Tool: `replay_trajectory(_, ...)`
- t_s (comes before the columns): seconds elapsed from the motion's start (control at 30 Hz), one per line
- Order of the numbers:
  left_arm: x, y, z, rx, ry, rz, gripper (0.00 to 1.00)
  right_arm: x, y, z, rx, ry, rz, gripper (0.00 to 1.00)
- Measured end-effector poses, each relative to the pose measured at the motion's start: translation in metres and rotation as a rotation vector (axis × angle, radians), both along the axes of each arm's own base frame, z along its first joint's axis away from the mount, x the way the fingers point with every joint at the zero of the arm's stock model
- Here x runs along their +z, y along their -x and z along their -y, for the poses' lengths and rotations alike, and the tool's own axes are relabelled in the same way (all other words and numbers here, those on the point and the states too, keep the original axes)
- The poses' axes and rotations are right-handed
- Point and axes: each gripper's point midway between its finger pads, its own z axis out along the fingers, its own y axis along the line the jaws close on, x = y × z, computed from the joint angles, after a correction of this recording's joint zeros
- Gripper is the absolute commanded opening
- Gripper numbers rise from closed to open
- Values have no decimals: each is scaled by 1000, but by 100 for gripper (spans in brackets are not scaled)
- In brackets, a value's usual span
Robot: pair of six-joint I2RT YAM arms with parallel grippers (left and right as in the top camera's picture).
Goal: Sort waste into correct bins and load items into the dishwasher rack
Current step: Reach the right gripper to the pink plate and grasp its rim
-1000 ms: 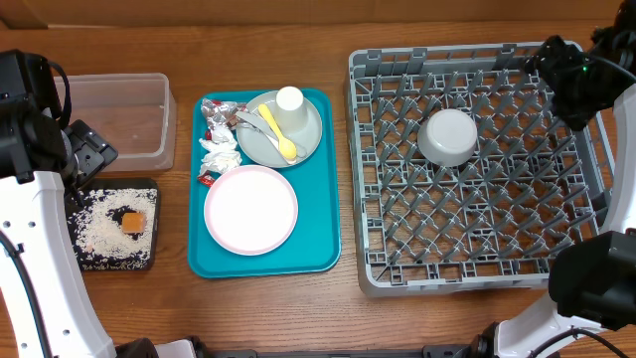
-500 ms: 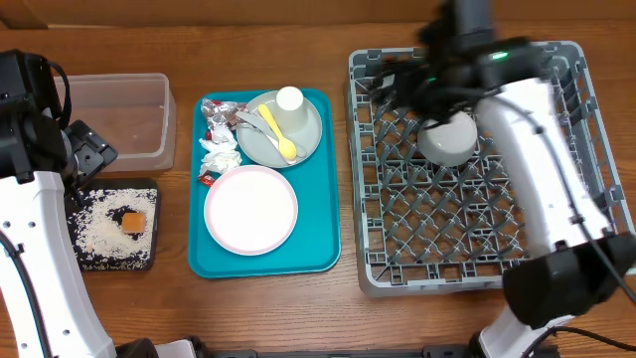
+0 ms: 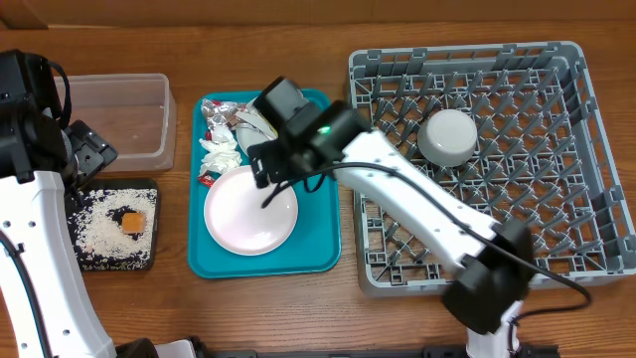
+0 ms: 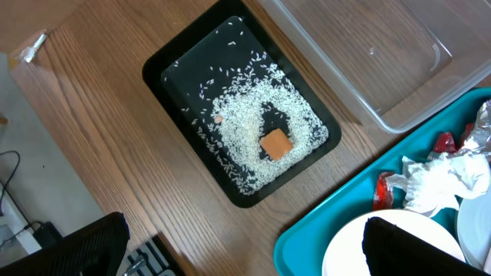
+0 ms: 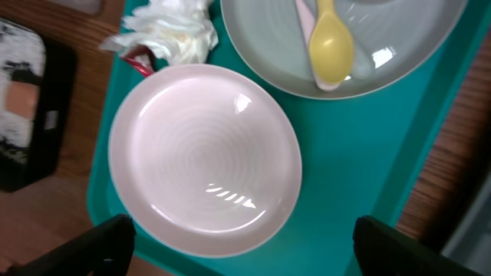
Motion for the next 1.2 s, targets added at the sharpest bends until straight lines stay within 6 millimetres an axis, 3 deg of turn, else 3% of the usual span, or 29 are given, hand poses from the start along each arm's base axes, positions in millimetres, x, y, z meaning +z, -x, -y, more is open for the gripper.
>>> replay_trajectory(0.17, 0, 0, 0, 0, 0, 0, 100, -65, 6, -8, -19, 97, -101, 82)
replay_trajectory(0.53, 0, 0, 0, 0, 0, 0, 100, -116, 12, -1, -43, 176, -176, 75)
replay_trajectory(0.67, 0, 0, 0, 0, 0, 0, 100, -137, 16, 3, -45, 212, -209, 65)
replay_trajectory(0.87, 0, 0, 0, 0, 0, 0, 100, -142, 15, 5, -50, 221, -208, 41)
replay_trajectory(0.9, 0, 0, 0, 0, 0, 0, 100, -142, 15, 5, -47, 222, -207, 32)
replay_trajectory(1.03, 0, 0, 0, -1, 0, 0, 100, -142, 14, 6, -51, 226, -204, 18)
replay_trajectory(1.13, 0, 0, 0, -1, 0, 0, 100, -142, 14, 6, -53, 226, -204, 14)
replay_trajectory(1.2, 0, 0, 0, 0, 0, 0, 100, -142, 15, 7, -51, 230, -206, 4)
